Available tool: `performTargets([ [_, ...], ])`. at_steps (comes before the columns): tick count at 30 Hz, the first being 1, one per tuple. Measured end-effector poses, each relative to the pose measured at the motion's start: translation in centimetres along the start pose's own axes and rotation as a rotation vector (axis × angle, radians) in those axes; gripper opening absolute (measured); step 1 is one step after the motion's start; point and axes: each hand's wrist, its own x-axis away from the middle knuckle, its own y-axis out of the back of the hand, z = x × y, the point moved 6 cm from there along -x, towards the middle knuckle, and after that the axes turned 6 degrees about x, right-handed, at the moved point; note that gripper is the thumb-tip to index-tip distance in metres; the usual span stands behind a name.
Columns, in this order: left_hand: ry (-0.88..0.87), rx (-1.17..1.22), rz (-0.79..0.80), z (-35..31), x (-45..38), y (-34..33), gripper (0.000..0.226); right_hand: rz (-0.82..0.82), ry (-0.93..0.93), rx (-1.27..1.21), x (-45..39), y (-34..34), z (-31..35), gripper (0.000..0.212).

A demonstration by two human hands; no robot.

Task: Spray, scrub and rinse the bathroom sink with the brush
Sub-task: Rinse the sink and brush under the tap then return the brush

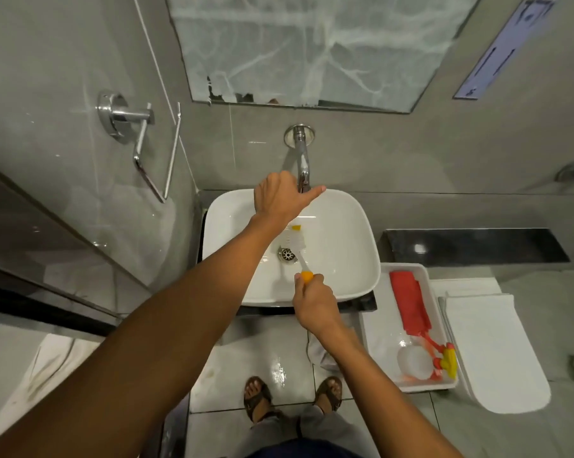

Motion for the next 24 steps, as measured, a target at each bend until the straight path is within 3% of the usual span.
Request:
performTargets([
  [10, 0.194, 0.033, 0.038, 0.0, -1.6, -1.6, 0.043, -0.019, -0.007, -0.053, 0.6, 1.0, -1.8, 0.047],
  [16, 0.199, 0.045, 0.083, -0.6, -1.6, -2.0, 0.039, -0.024, 0.011, -0.046, 0.9, 1.5, -2.2, 0.034],
  [19, 0.202, 0.039, 0.162, 0.2, -2.5, -2.3, 0.046, -0.024, 0.038, -0.066, 0.9, 1.8, -2.3, 0.033],
  [24, 0.075, 0.079, 0.327, 1.4, -3.3, -2.3, 0.040, -0.056, 0.090, -0.081, 0.9, 2.1, -1.8, 0.032],
])
